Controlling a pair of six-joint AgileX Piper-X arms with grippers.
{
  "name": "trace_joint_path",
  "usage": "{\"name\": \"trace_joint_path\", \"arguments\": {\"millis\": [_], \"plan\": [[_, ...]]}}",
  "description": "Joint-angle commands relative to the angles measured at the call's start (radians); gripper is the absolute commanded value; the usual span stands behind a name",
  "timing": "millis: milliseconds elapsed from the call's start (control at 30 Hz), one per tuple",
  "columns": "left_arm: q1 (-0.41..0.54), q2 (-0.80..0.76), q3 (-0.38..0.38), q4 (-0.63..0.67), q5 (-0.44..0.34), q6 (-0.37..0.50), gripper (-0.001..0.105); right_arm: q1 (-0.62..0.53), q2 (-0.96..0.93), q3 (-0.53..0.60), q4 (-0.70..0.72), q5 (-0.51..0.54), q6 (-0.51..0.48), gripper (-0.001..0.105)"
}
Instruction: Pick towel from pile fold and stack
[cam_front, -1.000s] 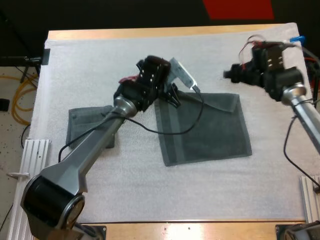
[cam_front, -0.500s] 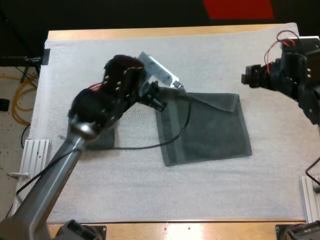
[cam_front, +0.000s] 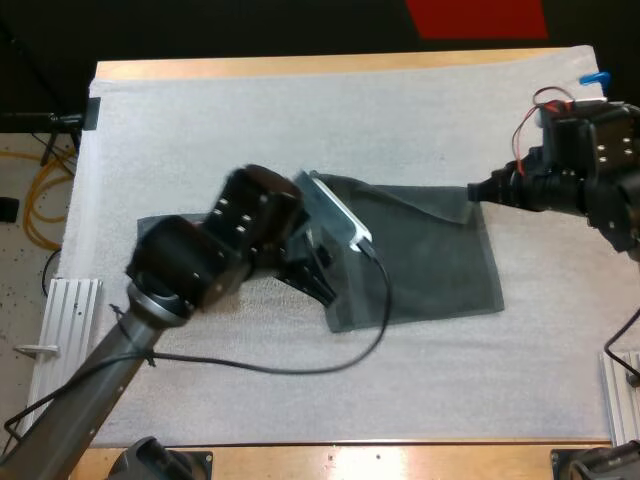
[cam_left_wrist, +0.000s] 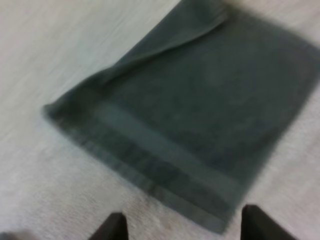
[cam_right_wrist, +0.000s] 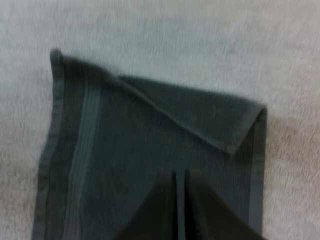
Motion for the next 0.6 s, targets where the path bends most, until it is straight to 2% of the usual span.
{"name": "trace_joint_path", "arguments": {"millis": [0, 133, 200, 467, 567], "plan": [[-0.036, -0.006, 0.0, -0.01, 0.006, -0.018, 0.048, 0.009, 0.022, -0.006, 0.024, -0.008, -0.013, 0.0], [-0.086, -0.006, 0.021, -0.043, -0.009, -0.046, 0.061, 0.02, 0.111, -0.006, 0.059, -0.006, -0.023, 0.0], [-0.088, -0.006, 0.035, -0.049, -0.01, -0.064, 0.064, 0.02, 0.164, -0.006, 0.061, -0.006, -0.022, 0.0], [-0.088, -0.006, 0.083, -0.048, -0.024, -0.072, 0.064, 0.02, 0.368, -0.007, 0.065, 0.0, -0.065, 0.0], [-0.088, -0.006, 0.083, -0.048, -0.037, -0.072, 0.064, 0.02, 0.449, -0.02, 0.066, 0.053, -0.088, 0.0]]}}
